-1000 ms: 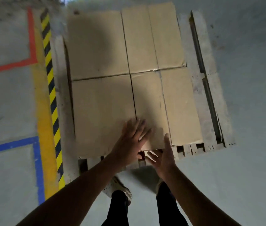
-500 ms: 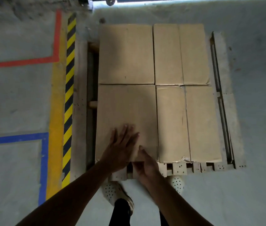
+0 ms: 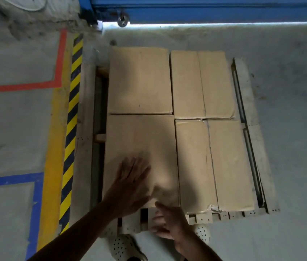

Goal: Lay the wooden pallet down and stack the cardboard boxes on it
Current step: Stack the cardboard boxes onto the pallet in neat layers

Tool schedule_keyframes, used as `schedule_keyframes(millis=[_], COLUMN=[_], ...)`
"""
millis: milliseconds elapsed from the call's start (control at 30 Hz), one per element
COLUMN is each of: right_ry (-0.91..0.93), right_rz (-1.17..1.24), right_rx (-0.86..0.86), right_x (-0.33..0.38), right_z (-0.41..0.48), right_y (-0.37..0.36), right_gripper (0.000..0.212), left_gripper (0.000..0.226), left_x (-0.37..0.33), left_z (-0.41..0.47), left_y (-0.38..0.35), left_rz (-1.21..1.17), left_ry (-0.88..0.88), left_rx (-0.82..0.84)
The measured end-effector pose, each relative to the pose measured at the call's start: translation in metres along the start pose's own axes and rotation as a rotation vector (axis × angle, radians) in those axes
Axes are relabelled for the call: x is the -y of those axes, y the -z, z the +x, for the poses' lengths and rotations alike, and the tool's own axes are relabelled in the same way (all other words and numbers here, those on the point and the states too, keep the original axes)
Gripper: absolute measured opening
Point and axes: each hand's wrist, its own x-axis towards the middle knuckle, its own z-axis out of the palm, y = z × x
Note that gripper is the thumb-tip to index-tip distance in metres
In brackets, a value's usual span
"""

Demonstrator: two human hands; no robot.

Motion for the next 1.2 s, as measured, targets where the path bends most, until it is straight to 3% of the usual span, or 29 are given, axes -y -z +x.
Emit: schedule_keyframes(millis=[133,233,300,367,467,533,667,900,1200], right_ry=[0.618,0.912,1.045,1.061,1.06,0.956,0.783,0.681,0.606], right_rz=[-0.482,-0.663,-0.695,-0.713,-0.823,-0.826,-0.708,-0.789,-0.697], right_rx=[-0.256,-0.521,-0.603,-0.595,-0.667,-0.688,-0.744,-0.771,-0.729], right_x=[0.023,0.081,0.133,0.187,0.251,0.277,0.299,0.31,0.299], right_z=[0.02,0.031,0.044,0.06,0.087,0.093,0.092,0.093,0.086], right_y=[0.021,0.026,0.026,0.025,0.019,0.013,0.004,-0.009,-0.003], right_gripper=[0.029,0.02,0.031,0.044,0.049,0.052,0.037,0.036,0.037], left_gripper=[0.074,0.073,0.071,0.061,0.059,0.056,0.052,0.051,0.054], left_x=[0.039,0.082,0.108,0.129,0.157,0.166,0.161,0.163,0.155], left_z=[0.033,0.078,0.112,0.146,0.178,0.184,0.183,0.18,0.164], left_y=[0.007,0.018,0.034,0.053,0.061,0.056,0.054,0.05,0.042], left_rz=[-0.098,-0.249,-0.43,-0.605,-0.78,-0.863,-0.976,-0.935,-1.008], left_ry=[0.242,0.52,0.715,0.884,1.006,0.991,0.94,0.874,0.874], left_rx=[-0.113,-0.271,-0.434,-0.542,-0.499,-0.428,-0.451,-0.457,-0.436])
